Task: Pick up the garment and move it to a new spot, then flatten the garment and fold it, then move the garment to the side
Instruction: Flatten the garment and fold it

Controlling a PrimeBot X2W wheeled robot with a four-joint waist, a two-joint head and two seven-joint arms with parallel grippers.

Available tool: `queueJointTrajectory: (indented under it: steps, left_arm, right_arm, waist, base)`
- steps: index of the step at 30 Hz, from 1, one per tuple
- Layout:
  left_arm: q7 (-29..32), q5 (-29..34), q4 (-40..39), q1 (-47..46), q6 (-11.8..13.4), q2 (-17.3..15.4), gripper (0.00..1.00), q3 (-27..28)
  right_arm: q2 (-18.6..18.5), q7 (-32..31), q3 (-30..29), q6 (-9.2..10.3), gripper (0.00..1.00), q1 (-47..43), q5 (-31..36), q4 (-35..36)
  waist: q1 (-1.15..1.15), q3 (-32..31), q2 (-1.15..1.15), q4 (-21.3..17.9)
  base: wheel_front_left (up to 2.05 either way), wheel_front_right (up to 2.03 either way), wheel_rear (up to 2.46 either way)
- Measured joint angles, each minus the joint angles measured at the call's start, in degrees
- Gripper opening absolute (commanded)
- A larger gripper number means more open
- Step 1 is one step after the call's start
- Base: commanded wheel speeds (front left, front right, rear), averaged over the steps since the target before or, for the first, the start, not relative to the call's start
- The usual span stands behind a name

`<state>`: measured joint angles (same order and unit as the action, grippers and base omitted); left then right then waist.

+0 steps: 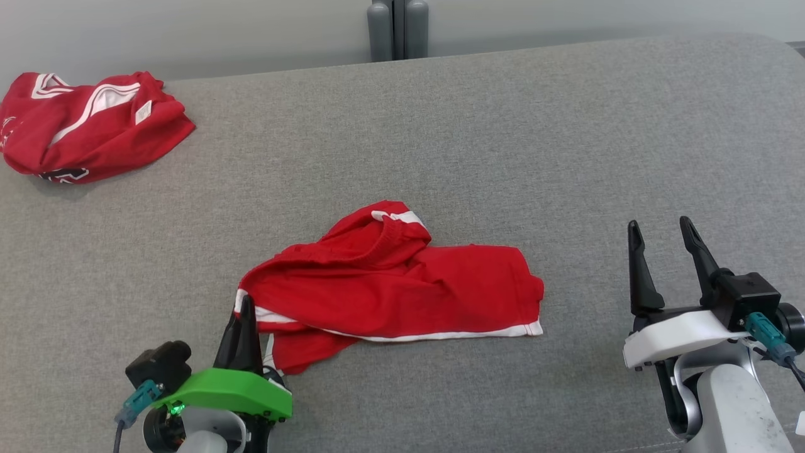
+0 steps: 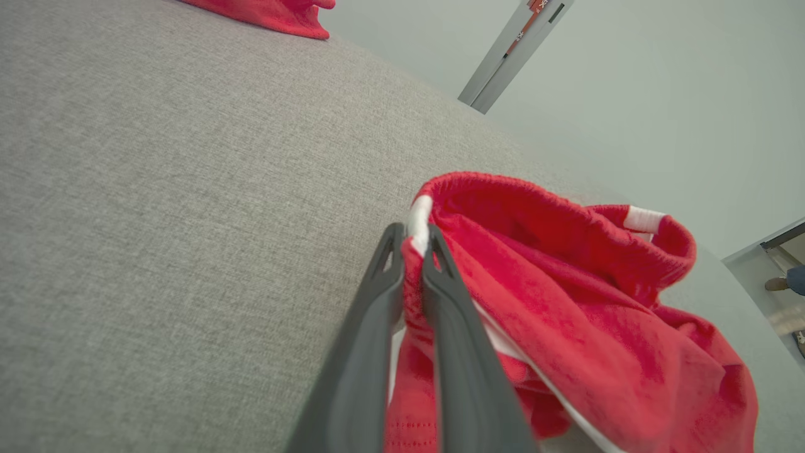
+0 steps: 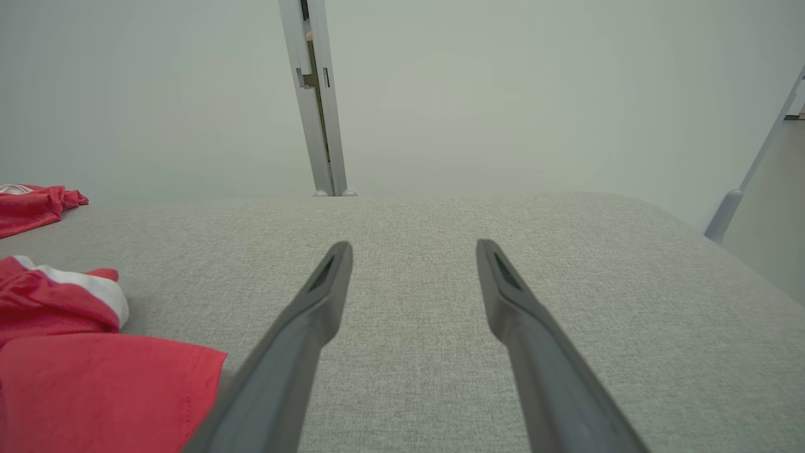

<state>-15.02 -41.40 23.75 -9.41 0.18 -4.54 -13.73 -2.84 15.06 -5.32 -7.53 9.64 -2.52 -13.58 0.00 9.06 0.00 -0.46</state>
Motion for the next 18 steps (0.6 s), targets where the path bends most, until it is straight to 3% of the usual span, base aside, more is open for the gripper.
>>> queueJointTrajectory:
  steps: [10, 11, 12, 14, 15, 18]
  left_arm:
    - [0.0, 1.6, 1.6, 4.2, -1.8, 1.5, 0.0, 2.3]
    - [0.0, 1.6, 1.9, 4.4, -1.9, 1.5, 0.17, 2.3]
    - [0.0, 1.6, 2.2, 4.6, -2.0, 1.6, 0.28, 2.4]
    - [0.0, 1.6, 2.4, 5.1, -2.0, 1.7, 0.66, 2.7]
    - [0.0, 1.4, 2.5, 5.4, -2.0, 1.7, 1.0, 2.8]
    - [0.0, 0.8, 1.3, 5.7, -2.2, 1.7, 1.0, 3.7]
  right_arm:
    - [0.0, 0.0, 0.6, 0.0, 1.0, -1.1, -0.1, -0.1]
    - [0.0, 0.0, 0.7, 0.0, 1.0, -1.1, -0.1, -0.1]
    - [0.0, 0.0, 0.9, 0.0, 1.0, -1.1, -0.1, -0.2]
    - [0.0, 0.0, 1.1, 0.0, 1.0, -1.1, -0.1, -0.2]
    - [0.0, 0.0, 1.2, 0.0, 1.0, -1.2, -0.1, -0.2]
    - [0.0, 0.0, 1.2, 0.0, 1.0, -1.3, -0.2, 0.1]
  waist:
    - [0.0, -1.3, 0.0, 0.1]
    - [0.0, -1.4, 0.0, 0.1]
    - [0.0, -1.6, 0.0, 0.1]
    - [0.0, -2.0, 0.0, 0.1]
    - [0.0, -2.2, 0.0, 0.1]
    - [0.0, -2.7, 0.0, 0.0]
  base:
    - [0.0, 0.0, 0.0]
    - [0.0, 0.0, 0.0]
    - [0.0, 0.0, 0.0]
    - [0.0, 0.0, 0.0]
    - [0.0, 0.0, 0.0]
    - [0.0, 0.0, 0.0]
